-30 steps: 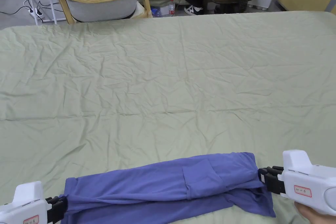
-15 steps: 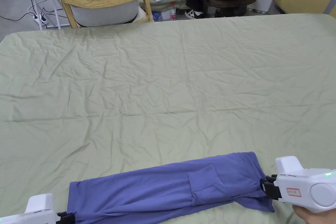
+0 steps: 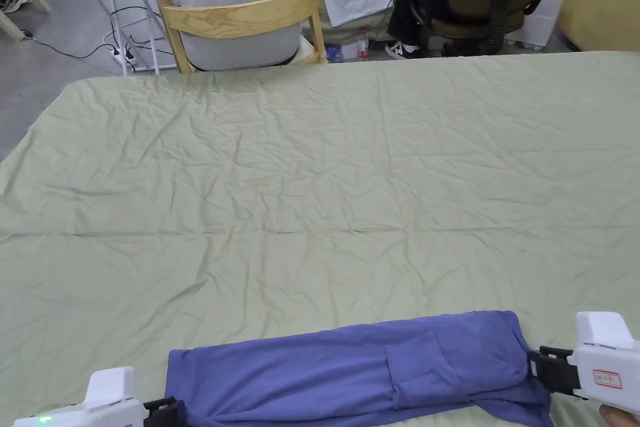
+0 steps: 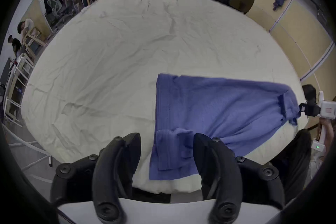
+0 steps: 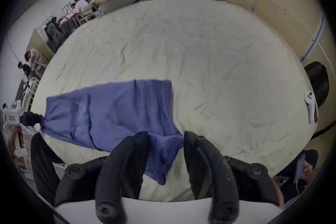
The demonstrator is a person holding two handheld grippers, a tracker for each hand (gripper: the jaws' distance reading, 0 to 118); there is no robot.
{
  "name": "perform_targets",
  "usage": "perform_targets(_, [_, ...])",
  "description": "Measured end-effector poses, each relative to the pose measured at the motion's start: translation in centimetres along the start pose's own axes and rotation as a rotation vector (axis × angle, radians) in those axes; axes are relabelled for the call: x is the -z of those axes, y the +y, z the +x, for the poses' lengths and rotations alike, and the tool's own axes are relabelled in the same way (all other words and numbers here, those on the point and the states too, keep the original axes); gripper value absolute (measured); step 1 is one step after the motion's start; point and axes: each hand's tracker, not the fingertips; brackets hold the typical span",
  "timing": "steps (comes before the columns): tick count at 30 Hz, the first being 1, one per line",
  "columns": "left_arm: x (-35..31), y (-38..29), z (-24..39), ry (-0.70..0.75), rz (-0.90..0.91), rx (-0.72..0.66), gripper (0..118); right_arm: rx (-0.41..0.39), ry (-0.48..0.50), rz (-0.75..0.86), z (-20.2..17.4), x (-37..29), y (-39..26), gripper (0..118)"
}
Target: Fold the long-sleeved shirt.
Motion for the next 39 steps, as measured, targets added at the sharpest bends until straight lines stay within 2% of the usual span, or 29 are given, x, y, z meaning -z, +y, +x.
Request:
perform_targets(3, [-2.3,0.5,0.6,0.031,0.089,-0.010,63,0.000,0.031,0.074,-1.4,-2.8,0.7,45])
perform_targets(6, [-5.0,0.8,1.5,0.045,0.174,0.008,63,-0.066,0.037,0.168,-3.7,-5.6,1.2,45])
perform_targets(9, [-7.7,0.7,2.6,0.050,0.266,0.004,62,-0.099,0.035,0.266,-6.0,-8.2,1.2,44])
perform_targets(14, [-10.8,-0.5,4.1,0.038,0.346,0.031,54,-0.115,0.040,0.343,-8.9,-10.6,0.3,38])
perform_targets(16, [-11.6,-1.2,4.8,0.017,0.357,0.045,28,-0.126,0.056,0.365,-9.5,-11.0,-0.2,23])
perform_targets(18, [-12.0,-1.8,5.3,0.010,0.363,0.062,9,-0.120,0.063,0.374,-9.8,-11.1,-0.6,6])
perform_targets(19, [-12.2,-2.1,5.5,0.003,0.370,0.075,2,-0.116,0.070,0.387,-9.9,-11.3,-0.9,2])
perform_targets(21, [-12.4,-2.2,5.5,-0.012,0.367,0.076,0,-0.119,0.091,0.376,-10.0,-11.5,-0.9,1])
perform_targets(29, [-12.6,-1.5,4.1,-0.051,0.315,0.094,0,-0.153,0.065,0.366,-10.3,-11.8,-0.8,1])
perform_targets(34, [-11.6,0.1,1.0,-0.252,0.219,-0.014,0,-0.162,0.067,0.342,-10.5,-11.3,-0.7,1])
perform_targets(39, [-8.7,1.9,-2.4,-0.406,0.093,-0.055,0,-0.172,0.086,0.295,-11.3,-10.1,-1.0,1])
